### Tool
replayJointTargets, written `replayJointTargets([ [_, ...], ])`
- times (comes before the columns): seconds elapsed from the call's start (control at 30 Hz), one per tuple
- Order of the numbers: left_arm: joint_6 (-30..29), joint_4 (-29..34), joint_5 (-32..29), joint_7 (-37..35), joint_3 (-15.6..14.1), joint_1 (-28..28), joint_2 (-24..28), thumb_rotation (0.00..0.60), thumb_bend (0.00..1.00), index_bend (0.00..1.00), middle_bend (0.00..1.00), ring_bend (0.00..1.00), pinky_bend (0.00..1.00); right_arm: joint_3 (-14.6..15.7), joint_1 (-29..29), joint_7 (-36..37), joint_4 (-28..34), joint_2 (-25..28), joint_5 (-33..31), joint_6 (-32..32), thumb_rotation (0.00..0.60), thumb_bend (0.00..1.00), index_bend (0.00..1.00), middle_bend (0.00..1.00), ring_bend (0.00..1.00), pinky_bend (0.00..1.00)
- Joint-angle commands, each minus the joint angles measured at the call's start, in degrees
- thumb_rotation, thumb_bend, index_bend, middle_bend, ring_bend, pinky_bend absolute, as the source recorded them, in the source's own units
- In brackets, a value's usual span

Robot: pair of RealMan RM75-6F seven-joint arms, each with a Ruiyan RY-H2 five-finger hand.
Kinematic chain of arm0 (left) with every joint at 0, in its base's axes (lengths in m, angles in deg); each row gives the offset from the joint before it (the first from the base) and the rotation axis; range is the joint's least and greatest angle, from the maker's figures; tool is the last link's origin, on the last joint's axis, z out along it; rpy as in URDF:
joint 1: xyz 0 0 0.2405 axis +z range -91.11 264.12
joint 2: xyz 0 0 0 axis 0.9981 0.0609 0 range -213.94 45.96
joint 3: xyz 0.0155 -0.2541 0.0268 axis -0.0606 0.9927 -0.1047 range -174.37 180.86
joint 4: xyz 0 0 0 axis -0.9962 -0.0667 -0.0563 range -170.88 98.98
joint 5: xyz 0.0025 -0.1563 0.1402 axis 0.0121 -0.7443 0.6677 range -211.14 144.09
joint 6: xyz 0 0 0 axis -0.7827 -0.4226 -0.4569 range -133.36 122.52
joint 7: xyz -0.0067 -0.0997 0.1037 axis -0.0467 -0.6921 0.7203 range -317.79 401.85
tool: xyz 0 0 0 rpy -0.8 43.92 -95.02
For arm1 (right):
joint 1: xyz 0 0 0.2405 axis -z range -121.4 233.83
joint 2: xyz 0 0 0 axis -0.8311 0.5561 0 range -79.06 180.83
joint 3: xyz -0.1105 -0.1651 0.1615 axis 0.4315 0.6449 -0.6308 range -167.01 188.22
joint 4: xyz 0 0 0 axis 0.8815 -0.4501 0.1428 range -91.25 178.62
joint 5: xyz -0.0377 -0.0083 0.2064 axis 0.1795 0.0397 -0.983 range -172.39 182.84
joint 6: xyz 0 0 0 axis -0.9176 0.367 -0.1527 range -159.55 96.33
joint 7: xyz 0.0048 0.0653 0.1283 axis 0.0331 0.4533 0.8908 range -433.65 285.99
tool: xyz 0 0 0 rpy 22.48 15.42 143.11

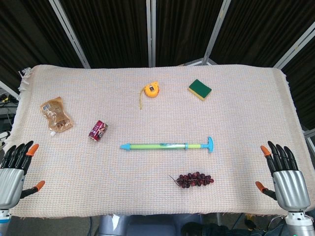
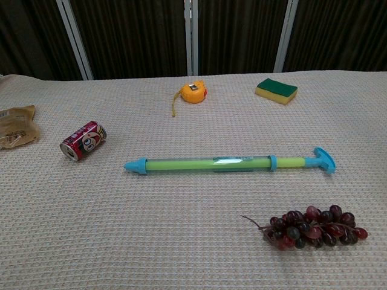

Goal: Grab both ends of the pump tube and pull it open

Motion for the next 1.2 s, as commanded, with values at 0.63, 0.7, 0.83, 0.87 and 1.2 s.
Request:
replayJointTargets([
  [0.63,4.5,-0.6,-5.4,3.9,1.3,-1.8,-2.3,0.600,0.00,0.00,0.00,0.00,0.00,-7.4,-19.8,10.8,-6.8,-5.1,-16.7,-32.5,0.600,0.00,0.10,0.96,0.96,0.99],
  [0.7,5.1,-0.9,-6.5,4.7,1.6,-2.0,-2.7,0.600,0.00,0.00,0.00,0.00,0.00,-8.4,-23.1,10.5,-9.1,-6.6,-18.9,-36.9,0.600,0.00,0.16,0.97,0.98,1.00],
  [0.83,6.0,-1.7,-8.7,5.5,2.3,-2.5,-3.4,0.600,0.00,0.00,0.00,0.00,0.00,-9.5,-28.0,8.5,-12.2,-9.3,-22.3,-42.7,0.600,0.11,0.25,0.99,0.99,1.00],
  [0.87,6.2,-1.8,-9.0,5.6,2.4,-2.6,-3.5,0.600,0.00,0.00,0.00,0.00,0.00,-9.6,-28.8,7.9,-12.6,-9.7,-22.7,-43.4,0.600,0.12,0.27,0.99,1.00,1.00],
  [1.2,8.1,-3.4,-12.3,5.6,3.3,-3.9,-4.6,0.600,0.00,0.00,0.00,0.00,0.00,-9.9,-37.4,-2.8,-18.5,-18.1,-32.3,-48.8,0.600,0.17,0.37,1.00,1.00,1.00],
])
